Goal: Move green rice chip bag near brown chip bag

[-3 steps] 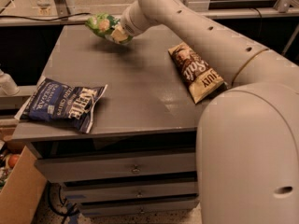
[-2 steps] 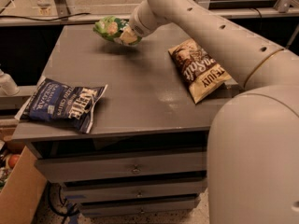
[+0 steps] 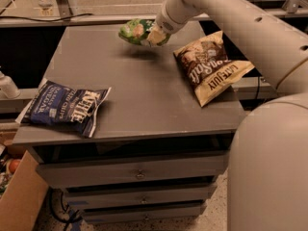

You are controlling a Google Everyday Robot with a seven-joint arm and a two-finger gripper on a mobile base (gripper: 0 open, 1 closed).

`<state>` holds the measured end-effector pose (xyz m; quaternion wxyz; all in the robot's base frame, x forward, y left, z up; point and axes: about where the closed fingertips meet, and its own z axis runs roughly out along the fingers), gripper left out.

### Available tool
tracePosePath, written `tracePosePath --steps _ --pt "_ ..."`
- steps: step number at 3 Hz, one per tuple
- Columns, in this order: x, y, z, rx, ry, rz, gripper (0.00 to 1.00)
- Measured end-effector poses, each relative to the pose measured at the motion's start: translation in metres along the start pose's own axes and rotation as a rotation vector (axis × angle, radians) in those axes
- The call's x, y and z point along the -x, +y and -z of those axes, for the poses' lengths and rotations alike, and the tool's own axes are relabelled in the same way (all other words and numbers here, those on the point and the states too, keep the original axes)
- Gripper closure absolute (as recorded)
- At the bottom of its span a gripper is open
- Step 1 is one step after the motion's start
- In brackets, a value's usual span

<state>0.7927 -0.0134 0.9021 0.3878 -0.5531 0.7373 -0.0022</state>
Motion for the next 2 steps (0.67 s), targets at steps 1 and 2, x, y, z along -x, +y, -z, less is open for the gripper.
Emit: tracePosePath --steps 1,2 --pt "-0.026 -0.009 0.026 0.005 0.074 0.020 1.00" --pt "-0.047 -0.012 0.041 0.015 0.133 0.037 1.00"
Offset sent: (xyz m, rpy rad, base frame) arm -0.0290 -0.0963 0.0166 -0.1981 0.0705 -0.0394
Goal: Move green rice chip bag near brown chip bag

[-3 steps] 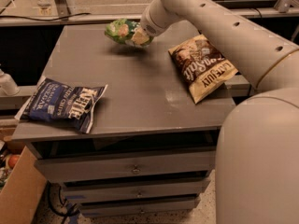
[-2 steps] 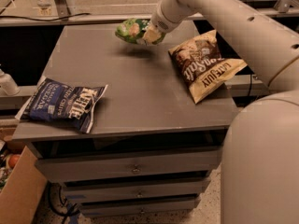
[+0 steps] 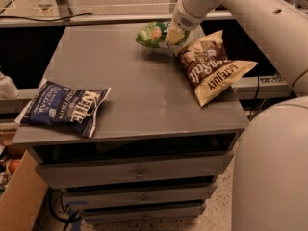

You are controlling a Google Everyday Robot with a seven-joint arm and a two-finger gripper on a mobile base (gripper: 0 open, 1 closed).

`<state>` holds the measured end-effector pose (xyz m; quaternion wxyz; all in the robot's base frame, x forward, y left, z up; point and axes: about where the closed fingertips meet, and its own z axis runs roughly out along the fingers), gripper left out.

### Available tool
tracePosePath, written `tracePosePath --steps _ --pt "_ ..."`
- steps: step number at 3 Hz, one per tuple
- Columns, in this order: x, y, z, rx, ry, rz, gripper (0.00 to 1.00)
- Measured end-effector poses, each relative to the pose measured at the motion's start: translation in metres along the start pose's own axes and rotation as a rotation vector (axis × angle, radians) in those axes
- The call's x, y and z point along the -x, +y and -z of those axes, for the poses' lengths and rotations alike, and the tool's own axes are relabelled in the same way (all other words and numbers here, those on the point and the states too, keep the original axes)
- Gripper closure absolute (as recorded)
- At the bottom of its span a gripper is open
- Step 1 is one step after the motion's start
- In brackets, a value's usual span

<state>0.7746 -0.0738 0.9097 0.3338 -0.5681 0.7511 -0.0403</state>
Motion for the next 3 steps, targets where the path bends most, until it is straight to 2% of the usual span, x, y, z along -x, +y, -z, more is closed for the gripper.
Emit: tracePosePath --steps 2,3 --pt "-0.023 0.014 -0.007 0.056 0.100 0.074 1.00" --pt "-0.026 0.020 -0.012 0.067 0.122 0.095 0.82"
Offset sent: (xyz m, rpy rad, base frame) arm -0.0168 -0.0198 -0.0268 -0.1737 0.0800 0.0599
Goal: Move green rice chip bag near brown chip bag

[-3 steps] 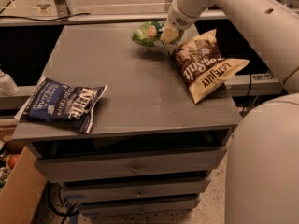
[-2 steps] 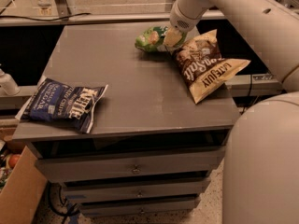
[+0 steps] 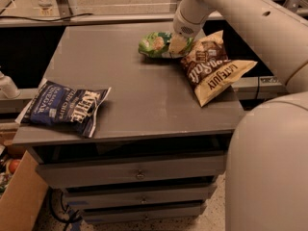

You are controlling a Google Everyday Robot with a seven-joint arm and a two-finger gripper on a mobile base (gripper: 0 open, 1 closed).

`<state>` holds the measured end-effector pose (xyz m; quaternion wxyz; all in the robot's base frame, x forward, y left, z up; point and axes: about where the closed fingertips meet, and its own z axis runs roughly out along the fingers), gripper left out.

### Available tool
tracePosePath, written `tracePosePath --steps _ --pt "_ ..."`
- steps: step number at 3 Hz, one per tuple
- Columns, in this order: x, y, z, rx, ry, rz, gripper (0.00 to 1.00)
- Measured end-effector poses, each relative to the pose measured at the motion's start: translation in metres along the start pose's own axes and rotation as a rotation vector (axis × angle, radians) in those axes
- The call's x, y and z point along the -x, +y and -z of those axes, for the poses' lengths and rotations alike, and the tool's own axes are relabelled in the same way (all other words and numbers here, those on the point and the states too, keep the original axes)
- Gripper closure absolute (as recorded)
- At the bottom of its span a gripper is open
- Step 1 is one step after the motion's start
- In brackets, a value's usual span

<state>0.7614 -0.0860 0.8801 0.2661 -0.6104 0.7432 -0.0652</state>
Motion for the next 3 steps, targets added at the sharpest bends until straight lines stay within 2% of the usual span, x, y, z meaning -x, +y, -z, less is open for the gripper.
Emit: tracePosePath --steps 3 --pt "0.0014 0.0034 -0.0086 0.002 0.013 0.029 0.13"
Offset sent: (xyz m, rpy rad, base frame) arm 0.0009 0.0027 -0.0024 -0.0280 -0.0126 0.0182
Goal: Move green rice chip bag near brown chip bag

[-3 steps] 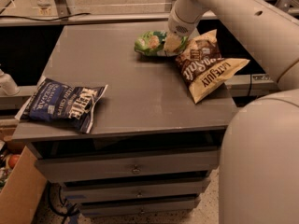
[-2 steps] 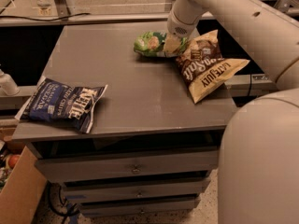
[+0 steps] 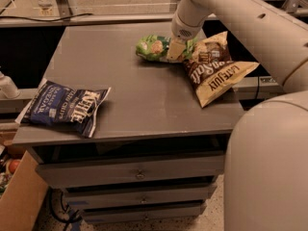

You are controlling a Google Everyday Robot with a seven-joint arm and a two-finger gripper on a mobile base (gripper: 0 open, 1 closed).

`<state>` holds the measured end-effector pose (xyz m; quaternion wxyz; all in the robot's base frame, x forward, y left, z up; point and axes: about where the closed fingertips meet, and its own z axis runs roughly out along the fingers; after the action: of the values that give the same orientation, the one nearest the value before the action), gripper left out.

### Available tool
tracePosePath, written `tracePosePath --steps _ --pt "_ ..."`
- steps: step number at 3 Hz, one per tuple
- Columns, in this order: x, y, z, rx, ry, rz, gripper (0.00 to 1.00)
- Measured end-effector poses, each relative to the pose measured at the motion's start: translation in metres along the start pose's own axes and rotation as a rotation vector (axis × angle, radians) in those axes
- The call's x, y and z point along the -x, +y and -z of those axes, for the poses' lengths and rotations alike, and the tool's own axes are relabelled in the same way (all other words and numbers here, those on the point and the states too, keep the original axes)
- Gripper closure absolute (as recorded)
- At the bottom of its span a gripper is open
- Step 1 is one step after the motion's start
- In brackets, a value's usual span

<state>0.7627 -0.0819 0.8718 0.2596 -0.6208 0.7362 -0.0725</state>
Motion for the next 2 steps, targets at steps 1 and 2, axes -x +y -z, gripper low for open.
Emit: tracePosePath --steps 1,2 --pt "0.0007 0.0003 -0.0003 -0.001 -0.001 0.004 0.00" --pt "-0.0007 -0.0018 0.0029 -0.009 -0.015 -0.029 0.00"
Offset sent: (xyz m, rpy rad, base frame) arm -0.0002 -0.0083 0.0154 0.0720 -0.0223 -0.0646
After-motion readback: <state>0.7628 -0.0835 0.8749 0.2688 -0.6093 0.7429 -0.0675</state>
